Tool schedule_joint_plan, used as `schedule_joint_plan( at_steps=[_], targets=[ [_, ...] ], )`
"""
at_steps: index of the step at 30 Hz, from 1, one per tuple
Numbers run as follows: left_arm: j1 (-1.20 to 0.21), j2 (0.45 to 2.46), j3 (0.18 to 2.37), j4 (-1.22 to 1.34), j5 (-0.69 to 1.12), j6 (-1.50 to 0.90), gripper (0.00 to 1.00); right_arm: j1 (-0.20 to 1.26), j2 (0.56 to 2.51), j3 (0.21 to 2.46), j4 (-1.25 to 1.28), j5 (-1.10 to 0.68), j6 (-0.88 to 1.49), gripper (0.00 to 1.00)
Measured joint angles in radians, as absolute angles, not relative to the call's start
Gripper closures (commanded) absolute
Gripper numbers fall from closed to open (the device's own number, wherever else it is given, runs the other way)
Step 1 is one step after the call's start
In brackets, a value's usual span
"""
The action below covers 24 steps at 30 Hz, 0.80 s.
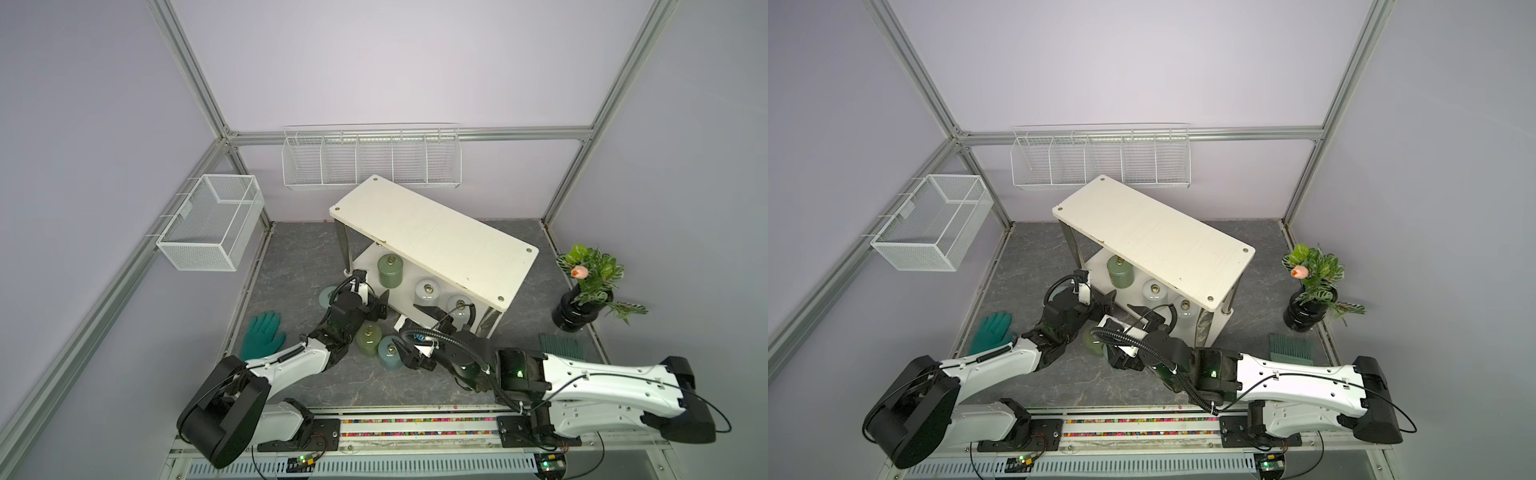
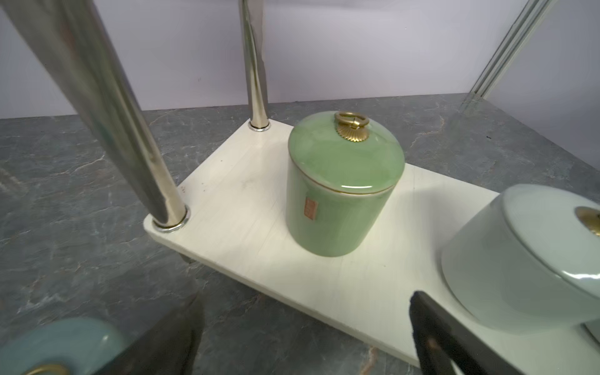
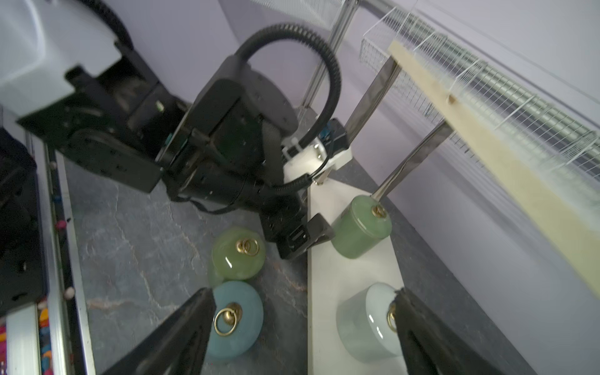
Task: Remove the tea canisters from the shelf
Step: Place the tea canister at the center of the board, then pick up the tea canister from the shelf.
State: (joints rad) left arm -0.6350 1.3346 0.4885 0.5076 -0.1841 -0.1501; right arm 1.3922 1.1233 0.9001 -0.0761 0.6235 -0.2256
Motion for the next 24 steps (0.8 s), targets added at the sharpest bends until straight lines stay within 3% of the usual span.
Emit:
schedule_joint_plan(
  at_steps=[8, 24],
  targets=[
    [-0.631, 1.467, 0.507, 0.664, -0.129, -0.145, 0.01, 1.392, 1.005, 0.722, -0.093, 0.614, -0.147, 0.11],
    [-0.574, 1.653, 0.639, 0.772, -0.031, -0.186, 0.01, 1.392, 0.903, 0.695, -0.101, 0.699, -0.105, 0.11]
  ],
)
